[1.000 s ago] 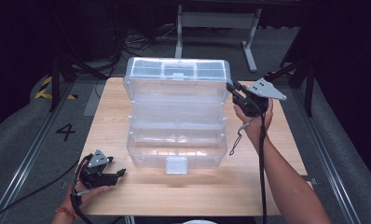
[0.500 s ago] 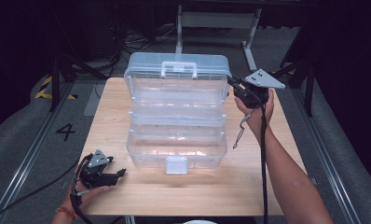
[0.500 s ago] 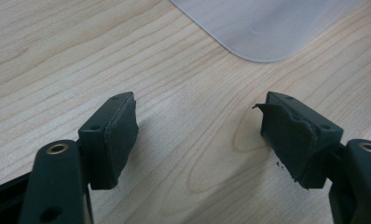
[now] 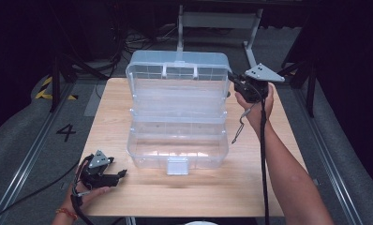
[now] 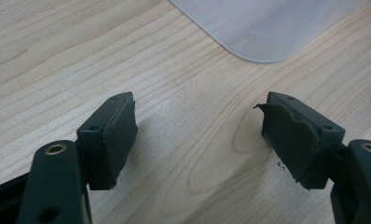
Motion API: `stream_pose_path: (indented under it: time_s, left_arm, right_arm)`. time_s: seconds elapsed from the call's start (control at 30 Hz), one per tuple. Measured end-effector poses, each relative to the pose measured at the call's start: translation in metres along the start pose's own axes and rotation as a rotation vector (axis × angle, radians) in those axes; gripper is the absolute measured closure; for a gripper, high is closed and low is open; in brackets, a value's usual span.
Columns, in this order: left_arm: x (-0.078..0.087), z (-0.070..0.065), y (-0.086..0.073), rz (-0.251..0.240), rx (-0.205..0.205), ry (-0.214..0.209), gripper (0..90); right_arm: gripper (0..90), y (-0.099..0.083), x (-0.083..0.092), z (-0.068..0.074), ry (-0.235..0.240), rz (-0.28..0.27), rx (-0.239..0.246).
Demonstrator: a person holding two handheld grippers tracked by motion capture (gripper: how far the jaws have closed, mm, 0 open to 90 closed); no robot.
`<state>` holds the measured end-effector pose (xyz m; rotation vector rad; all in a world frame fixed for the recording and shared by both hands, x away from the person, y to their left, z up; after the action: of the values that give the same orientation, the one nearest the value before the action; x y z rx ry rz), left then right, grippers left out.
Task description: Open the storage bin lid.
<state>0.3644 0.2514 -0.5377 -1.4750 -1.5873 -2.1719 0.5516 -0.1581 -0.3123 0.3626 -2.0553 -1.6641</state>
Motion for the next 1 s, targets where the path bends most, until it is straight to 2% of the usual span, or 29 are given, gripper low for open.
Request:
stream_pose_path:
  time_s: [0.43,0.6,0.73,0.93,0.97,1.0]
  left_arm:
    - [0.0,0.001,0.001,-0.002,-0.008,0.003,26.1]
    - [-0.001,0.0,0.001,-0.003,0.001,0.001,26.1]
    - [0.0,0.001,0.001,-0.002,-0.007,0.003,26.1]
    - [-0.001,-0.001,0.0,-0.002,0.013,-0.003,25.8]
    - [-0.001,0.0,0.001,0.0,0.001,0.0,25.8]
    - [-0.001,-0.001,0.0,-0.002,0.013,-0.003,25.8]
  right_arm:
    - [83.9,0.002,-0.012,-0.006,-0.009,0.022,0.001]
    - [83.9,0.002,-0.016,-0.009,0.001,0.033,-0.009]
    - [83.8,0.002,-0.02,-0.011,0.006,0.038,-0.015]
    - [83.7,0.002,-0.025,-0.013,0.009,0.049,-0.021]
    - [83.6,0.002,-0.026,-0.014,0.007,0.05,-0.019]
    - [83.7,0.002,-0.027,-0.014,0.008,0.051,-0.021]
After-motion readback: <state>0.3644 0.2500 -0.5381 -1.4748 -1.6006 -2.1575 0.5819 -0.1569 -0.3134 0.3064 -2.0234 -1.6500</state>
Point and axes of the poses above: each handheld gripper's, and its own axes: x roughly backward along the jaws, y roughly out of its top, z roughly to its left, the point moved 8 cm from there along -x, roughly forward along the jaws
